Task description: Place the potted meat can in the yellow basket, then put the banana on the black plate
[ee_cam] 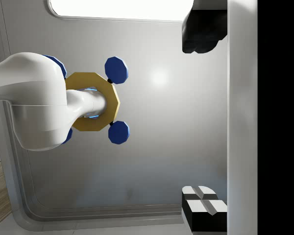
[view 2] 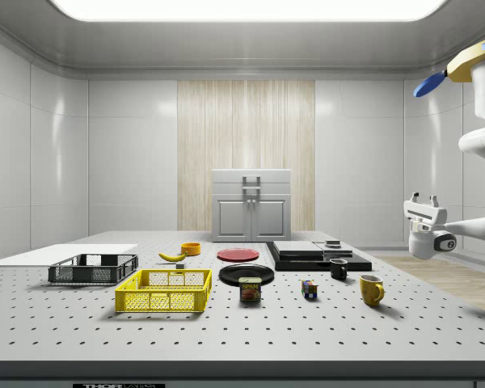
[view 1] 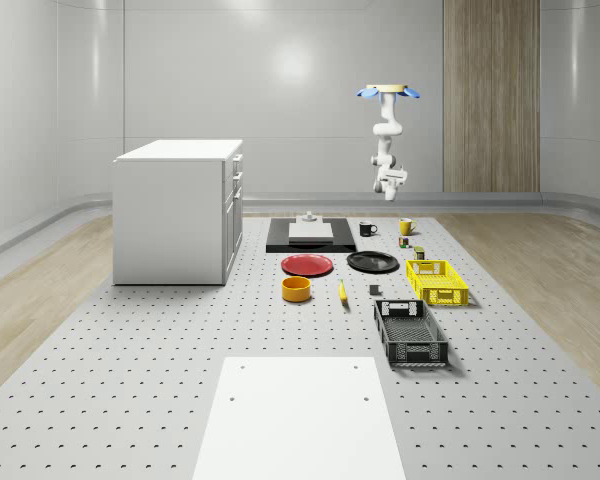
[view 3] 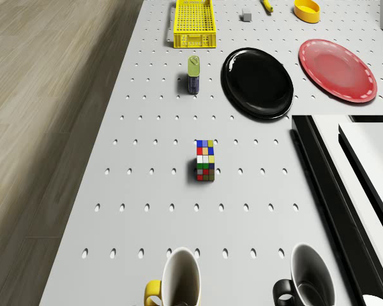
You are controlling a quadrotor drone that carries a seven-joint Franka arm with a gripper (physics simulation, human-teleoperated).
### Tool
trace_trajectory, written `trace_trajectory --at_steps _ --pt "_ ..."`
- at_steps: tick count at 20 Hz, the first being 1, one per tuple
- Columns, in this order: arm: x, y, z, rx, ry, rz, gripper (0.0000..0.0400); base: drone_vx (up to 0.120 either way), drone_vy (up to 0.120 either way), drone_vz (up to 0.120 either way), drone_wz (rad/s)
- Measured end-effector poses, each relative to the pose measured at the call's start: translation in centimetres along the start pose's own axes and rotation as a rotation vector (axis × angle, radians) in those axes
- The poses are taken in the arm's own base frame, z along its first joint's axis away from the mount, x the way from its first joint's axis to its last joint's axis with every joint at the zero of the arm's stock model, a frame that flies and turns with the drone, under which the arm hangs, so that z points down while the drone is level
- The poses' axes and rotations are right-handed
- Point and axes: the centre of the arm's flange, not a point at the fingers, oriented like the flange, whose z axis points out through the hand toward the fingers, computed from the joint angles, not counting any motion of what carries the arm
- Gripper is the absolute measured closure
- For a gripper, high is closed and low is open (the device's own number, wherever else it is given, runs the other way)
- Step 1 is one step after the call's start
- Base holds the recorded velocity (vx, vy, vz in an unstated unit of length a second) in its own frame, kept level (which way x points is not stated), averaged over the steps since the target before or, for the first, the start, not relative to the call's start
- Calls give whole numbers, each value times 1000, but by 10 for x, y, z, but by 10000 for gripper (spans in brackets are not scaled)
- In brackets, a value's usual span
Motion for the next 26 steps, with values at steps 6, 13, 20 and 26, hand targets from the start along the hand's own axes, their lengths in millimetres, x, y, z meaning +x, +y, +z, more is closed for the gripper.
trace_trajectory --at_steps 6,13,20,26 --pt "-22 -21 5 -221 226 -6 0 120 0 0 0" --pt "-67 -64 66 -860 866 -24 0 120 0 -91 0" --pt "-55 -49 166 -1625 1624 -44 0 120 0 -120 0" --pt "-31 -25 191 -1928 1925 -59 0 120 0 -120 0"
